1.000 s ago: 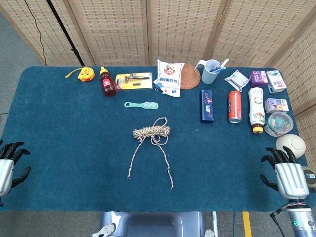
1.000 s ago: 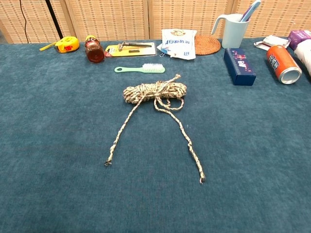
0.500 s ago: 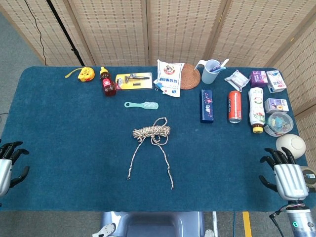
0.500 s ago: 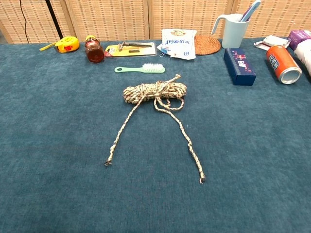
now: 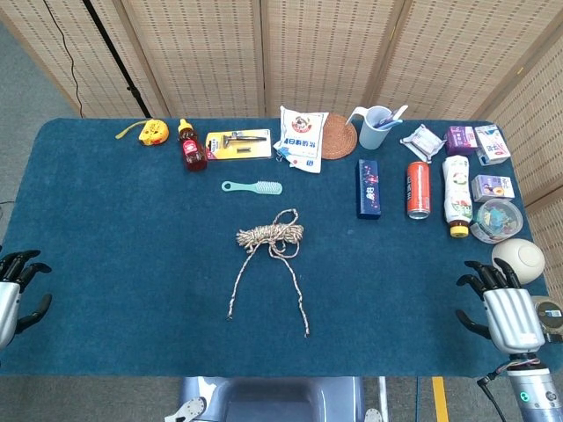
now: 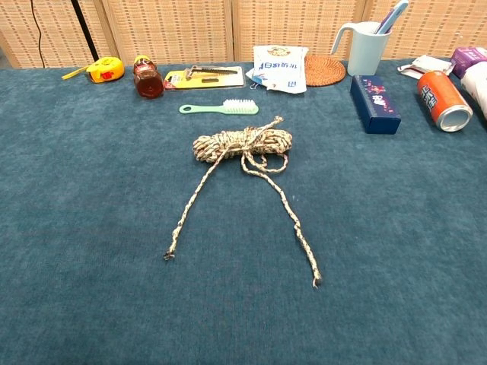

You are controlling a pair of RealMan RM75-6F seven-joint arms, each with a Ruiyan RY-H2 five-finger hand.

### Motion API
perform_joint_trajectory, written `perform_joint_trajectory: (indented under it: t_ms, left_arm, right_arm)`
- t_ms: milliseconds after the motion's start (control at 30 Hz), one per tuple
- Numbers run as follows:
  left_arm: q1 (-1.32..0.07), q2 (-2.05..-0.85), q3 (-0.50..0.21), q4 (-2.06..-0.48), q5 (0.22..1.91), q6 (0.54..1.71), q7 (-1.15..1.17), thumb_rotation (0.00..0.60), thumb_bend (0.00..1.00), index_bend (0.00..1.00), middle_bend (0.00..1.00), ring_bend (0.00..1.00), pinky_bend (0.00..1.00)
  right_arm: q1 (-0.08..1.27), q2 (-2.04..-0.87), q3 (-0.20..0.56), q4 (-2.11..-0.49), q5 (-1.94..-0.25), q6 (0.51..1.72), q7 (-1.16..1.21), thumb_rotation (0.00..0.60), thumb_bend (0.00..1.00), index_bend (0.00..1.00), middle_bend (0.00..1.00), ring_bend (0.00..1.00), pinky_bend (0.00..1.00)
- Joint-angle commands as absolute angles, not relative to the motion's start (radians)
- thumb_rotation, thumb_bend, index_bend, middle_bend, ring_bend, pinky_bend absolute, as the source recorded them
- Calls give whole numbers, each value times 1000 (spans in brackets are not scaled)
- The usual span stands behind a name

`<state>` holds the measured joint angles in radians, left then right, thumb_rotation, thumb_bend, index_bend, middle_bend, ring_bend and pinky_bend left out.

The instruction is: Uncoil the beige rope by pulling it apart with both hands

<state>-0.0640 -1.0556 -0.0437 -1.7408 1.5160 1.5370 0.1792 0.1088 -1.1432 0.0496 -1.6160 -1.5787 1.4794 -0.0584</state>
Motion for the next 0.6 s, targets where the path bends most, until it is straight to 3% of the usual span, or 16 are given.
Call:
perform_joint_trajectory:
  t_ms: [33,267,600]
  left_arm:
    - [-66,-1053,-44,-1744,1517,1534,182,600,293,366,242,182,60]
    - [-71,-1039,-49,-1762,1515,1530,197,600,293,355,241,180,56]
    - [-98,-1028,-73,-1780,1474,1496,228,600,292,318,221,157,35]
  right_arm:
    - [124,-1145,48,-1605,-1591,1462,-29,600,224,378,208,221,117]
    - [183,-1149,60,-1612,-1627,1413,24,600,224,347,174,179,111]
    - [350,-1184,104,-1689,-1640,1233,36,600,200,261,99,79,29]
